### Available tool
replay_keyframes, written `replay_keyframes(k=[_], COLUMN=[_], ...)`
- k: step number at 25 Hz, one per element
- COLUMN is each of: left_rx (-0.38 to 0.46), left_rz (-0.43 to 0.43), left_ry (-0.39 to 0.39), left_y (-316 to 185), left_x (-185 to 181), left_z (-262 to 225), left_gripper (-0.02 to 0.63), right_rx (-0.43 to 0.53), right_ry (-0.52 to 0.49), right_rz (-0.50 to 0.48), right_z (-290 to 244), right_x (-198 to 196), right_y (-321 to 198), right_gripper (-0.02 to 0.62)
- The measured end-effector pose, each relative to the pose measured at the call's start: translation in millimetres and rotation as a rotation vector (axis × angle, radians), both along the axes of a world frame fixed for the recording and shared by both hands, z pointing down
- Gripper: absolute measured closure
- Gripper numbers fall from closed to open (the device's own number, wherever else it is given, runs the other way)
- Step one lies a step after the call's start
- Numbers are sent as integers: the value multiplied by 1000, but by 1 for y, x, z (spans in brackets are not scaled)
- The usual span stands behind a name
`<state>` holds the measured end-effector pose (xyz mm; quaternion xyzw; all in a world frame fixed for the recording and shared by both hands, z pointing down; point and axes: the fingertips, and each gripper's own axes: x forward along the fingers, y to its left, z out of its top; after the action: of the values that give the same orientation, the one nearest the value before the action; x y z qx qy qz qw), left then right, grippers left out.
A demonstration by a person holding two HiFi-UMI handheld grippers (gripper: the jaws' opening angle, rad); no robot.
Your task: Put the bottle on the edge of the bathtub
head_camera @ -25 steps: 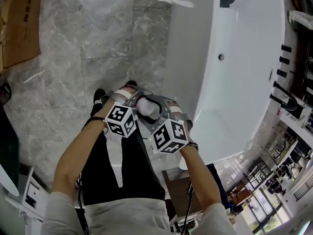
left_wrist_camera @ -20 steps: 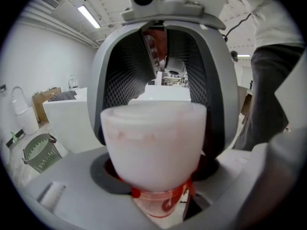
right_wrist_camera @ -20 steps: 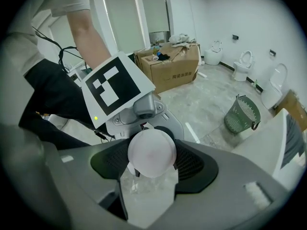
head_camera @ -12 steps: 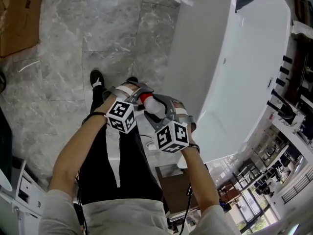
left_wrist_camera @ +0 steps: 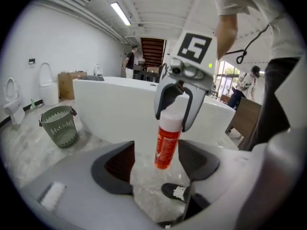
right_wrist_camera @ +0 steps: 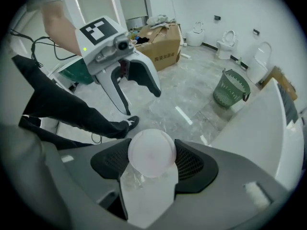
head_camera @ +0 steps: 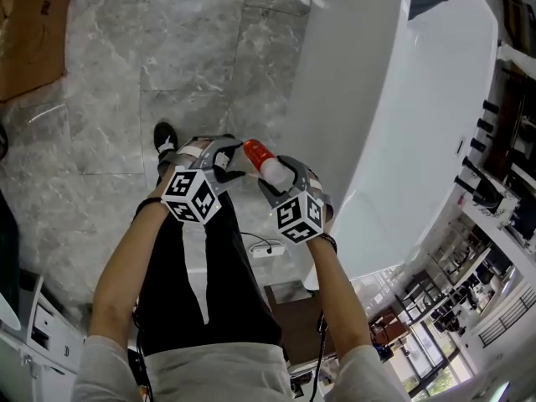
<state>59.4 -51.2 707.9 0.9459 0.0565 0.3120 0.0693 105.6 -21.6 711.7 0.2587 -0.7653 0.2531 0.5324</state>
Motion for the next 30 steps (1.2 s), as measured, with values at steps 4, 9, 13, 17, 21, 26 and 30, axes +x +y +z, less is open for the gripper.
replay_keyframes(k=[4,9,13,17,21,26,30], left_rx=[-32,-53,-54,-78,-93,-117,-132], left_rz=[-58,-126,-136,-188,-220,-263,-306], left_ry=[19,34,29,45,60,62,68], left_y=[-8,-15,-15,-19,-24,-32,-39], left_x=[-3,0,3,13,22,28,28], left_z=[-10,-17,-13,-15,-19,-17,-14], left_gripper=[268,268,268,268,268,270,270], right_rx=[-9,-47,-72,-77,-72,-86,-125], right_ry=[39,73,62,65,80,94,112], right_rz=[112,218,306,432,515,527,508], right_z=[32,66,88,110,128,150,170], right_x=[22,49,65,86,100,111,116], right_y=[2,4,0,0,-7,-11,-12], right_gripper=[321,319,319,321,321,321,321])
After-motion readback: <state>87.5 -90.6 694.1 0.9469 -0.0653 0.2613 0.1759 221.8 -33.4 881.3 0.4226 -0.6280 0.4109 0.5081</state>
